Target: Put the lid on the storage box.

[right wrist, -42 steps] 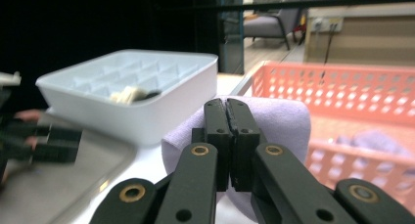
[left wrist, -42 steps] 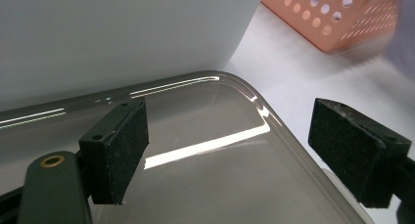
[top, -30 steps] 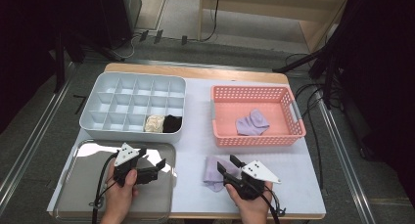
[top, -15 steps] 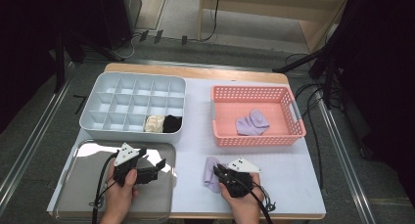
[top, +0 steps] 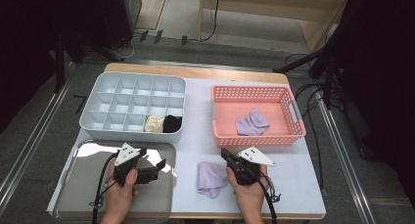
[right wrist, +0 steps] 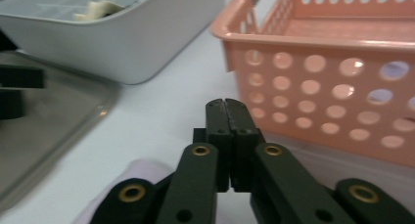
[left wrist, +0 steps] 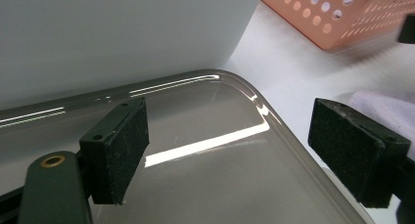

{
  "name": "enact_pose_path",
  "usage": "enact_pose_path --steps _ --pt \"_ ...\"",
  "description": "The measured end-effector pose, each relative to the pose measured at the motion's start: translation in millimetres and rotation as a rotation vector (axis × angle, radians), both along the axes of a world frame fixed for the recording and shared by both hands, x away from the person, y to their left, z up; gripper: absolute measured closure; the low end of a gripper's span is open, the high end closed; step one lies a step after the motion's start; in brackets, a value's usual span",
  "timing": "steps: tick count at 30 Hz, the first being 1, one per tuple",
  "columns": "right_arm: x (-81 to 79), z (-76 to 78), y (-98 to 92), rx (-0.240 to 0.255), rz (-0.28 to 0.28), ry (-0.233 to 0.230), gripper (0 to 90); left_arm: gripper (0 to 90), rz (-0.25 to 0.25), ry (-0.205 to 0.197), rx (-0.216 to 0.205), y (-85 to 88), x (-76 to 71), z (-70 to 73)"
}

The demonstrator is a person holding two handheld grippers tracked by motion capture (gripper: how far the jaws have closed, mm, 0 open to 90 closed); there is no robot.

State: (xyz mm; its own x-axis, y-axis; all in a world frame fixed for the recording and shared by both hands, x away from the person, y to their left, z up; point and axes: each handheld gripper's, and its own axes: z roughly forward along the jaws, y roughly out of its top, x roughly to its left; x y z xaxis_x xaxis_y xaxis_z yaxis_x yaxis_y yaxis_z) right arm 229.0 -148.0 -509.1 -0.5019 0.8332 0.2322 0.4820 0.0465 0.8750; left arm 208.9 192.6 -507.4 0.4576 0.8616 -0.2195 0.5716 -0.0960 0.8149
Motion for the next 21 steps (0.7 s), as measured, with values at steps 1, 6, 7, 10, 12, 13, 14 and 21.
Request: enact_pose_path --steps 1,6,7,10,12,13,14,21 --pt "4.5 -0.8 0.8 -0.013 -0.003 -0.002 90.0 16.1 0.002 0.000 -0.003 0.1 0.0 -0.1" --pt "17.4 1.4 4.8 -0.026 -0.048 -0.010 90.0 16.1 0.001 -0.002 -0.008 0.4 0.0 -0.2" --pt "19.4 1.7 5.5 -0.028 -0.049 -0.011 90.0 16.1 0.001 -0.003 -0.009 0.5 -0.1 -0.2" --pt "24.0 1.1 9.6 -0.033 -0.048 -0.010 90.0 16.1 0.000 -0.002 -0.011 0.8 -0.3 -0.2" --pt "26.3 0.6 13.0 -0.039 -0.048 -0.013 90.0 16.1 0.001 -0.003 -0.009 0.6 -0.3 -0.2" --pt "26.7 0.6 14.2 -0.036 -0.052 -0.010 90.0 16.1 0.001 -0.003 -0.008 0.5 -0.3 -0.2" --pt "27.7 0.1 15.3 -0.032 -0.056 -0.012 90.0 16.1 0.001 -0.003 -0.009 0.4 -0.3 -0.3" --pt "20.3 7.2 13.8 -0.018 -0.023 -0.051 85.8 16.1 0.000 0.000 -0.013 1.0 -0.3 -0.2"
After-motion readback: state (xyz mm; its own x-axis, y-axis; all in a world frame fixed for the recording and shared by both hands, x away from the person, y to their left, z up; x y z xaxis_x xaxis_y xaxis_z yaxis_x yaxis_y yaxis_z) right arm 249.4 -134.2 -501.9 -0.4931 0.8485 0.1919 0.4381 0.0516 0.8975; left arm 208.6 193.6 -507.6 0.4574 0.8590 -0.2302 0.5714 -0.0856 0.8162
